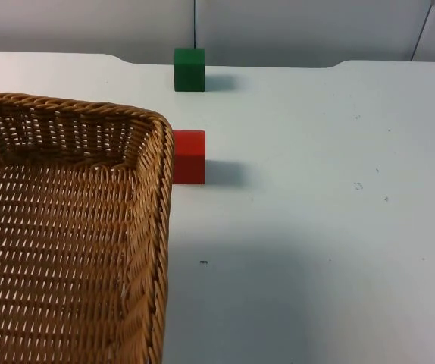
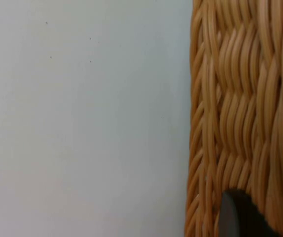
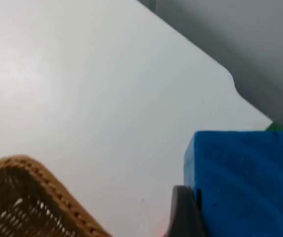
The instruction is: Pick up the basket with the left hand and place the blue cube into the basket with the right hand.
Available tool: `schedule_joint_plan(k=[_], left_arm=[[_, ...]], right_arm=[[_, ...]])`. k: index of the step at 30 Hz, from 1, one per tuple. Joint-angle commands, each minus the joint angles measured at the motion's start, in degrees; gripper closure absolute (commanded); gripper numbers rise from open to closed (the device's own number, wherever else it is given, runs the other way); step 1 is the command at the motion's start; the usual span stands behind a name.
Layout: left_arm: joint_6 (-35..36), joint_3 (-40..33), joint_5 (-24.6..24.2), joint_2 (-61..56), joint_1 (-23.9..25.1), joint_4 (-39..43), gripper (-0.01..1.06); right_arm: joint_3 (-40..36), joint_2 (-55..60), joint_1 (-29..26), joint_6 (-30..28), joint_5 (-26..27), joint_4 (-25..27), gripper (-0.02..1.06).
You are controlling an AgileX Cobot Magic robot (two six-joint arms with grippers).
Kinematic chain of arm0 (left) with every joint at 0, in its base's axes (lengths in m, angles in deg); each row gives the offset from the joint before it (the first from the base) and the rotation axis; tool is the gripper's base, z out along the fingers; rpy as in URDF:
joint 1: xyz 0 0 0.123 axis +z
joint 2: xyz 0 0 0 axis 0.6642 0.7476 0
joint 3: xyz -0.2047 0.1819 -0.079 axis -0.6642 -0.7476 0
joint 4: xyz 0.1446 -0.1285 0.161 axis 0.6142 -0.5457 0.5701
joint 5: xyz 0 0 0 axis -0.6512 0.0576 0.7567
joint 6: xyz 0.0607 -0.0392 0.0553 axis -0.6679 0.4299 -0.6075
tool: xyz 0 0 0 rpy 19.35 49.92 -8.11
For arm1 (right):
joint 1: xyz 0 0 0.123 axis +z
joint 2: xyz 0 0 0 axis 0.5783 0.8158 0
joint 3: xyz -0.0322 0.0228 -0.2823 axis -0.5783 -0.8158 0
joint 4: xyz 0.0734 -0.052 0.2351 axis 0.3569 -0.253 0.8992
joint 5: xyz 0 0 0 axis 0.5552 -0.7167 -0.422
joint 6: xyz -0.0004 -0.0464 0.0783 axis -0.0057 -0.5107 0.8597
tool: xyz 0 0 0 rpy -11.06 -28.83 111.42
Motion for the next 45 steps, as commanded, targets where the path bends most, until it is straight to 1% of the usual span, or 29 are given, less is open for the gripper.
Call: schedule_joint_plan(k=[1,2,3,4,6,7,9,11,12,13,15,16,17,20,22,23,26,29,31,36,42,43,45], left_arm=[[-0.04,-0.12,-0.88,-0.27,0.06,-1.84,1.05],[-0.04,-0.12,-0.88,-0.27,0.06,-1.84,1.05],[-0.04,-0.12,-0.88,-0.27,0.06,-1.84,1.05],[-0.04,-0.12,-0.88,-0.27,0.06,-1.84,1.05],[-0.04,-0.12,-0.75,-0.27,0.06,-1.84,1.05],[-0.04,-0.12,-0.75,-0.27,0.06,-1.84,1.05],[-0.04,-0.12,-0.52,-0.27,0.06,-1.73,1.05],[-0.04,-0.12,-0.15,-0.27,0.06,-1.73,1.05],[-0.04,-0.12,-0.15,-0.27,0.06,-1.73,1.05],[-0.04,-0.12,0.19,-0.27,0.06,-1.73,1.05],[-0.04,-0.12,0.35,-0.27,0.06,-1.73,1.05],[-0.04,-0.12,0.35,-0.27,0.06,-1.73,1.05],[-0.04,-0.12,0.35,-0.27,0.06,-1.73,1.05],[-0.04,-0.12,0.58,-0.27,0.06,-1.6,1.05],[-0.04,-0.12,0.58,-0.27,0.06,-1.6,1.05],[-0.04,-0.12,0.58,-0.27,0.06,-1.6,1.05],[-0.04,-0.12,0.58,-0.27,0.06,-1.6,1.05],[-0.04,-0.12,0.58,-0.27,0.06,-1.6,1.05],[-0.04,-0.12,0.58,-0.27,0.06,-1.6,1.05],[-0.04,-0.12,0.58,-0.27,0.06,-1.6,1.05],[-0.04,-0.12,0.48,-0.27,0.06,-1.71,1.05],[-0.04,-0.12,0.48,-0.27,0.06,-1.71,1.05],[-0.04,-0.12,0.48,-0.27,0.06,-1.71,1.05]], right_arm=[[-10.16,-4.81,0.63,-2.16,3.28,3.23,1.05],[-10.16,-4.81,0.63,-2.16,3.28,3.23,1.05],[-14.69,-6.53,0.63,-3.16,5.12,5.53,1.05],[-18.91,-8.43,0.63,-3.3,7.75,6.39,1.05],[-30.32,-12.39,1.04,-3.3,14.31,6.76,1.05],[-30.32,-12.39,1.04,-3.3,14.31,6.76,1.05],[-40.86,-16.46,1.23,-3.3,22.54,7.18,1.05],[-50.34,-19.77,1.59,-3.75,29.09,9.11,1.05],[-50.34,-19.77,1.59,-3.75,29.09,9.11,1.05],[-54.76,-20.9,2.02,-4.32,32.61,10.95,1.05],[-58.23,-20.91,3.5,-5.74,34.84,13.27,1.05],[-58.97,-20.58,4.34,-6.69,36.0,14.67,1.05],[-58.97,-20.58,4.34,-6.69,36.0,14.67,1.05],[-59.24,-19.02,7.99,-7.17,38.9,16.47,1.05],[-59.24,-18.47,8.8,-7.03,39.93,16.76,1.05],[-59.24,-17.15,10.02,-5.65,40.92,17.52,1.05],[-59.24,-14.07,11.62,-5.65,42.99,17.9,1.05],[-59.24,-11.86,12.11,-5.4,44.02,18.23,1.05],[-59.24,-10.08,12.11,-5.4,44.66,20.58,1.05],[-59.24,-7.13,12.11,-5.83,46.66,20.42,1.05],[-59.24,-5.58,12.11,-6.01,47.59,20.42,1.04],[-59.24,-5.45,12.11,-6.01,47.85,20.42,1.03],[-59.24,-5.33,12.11,-6.01,48.52,20.42,0.94]])
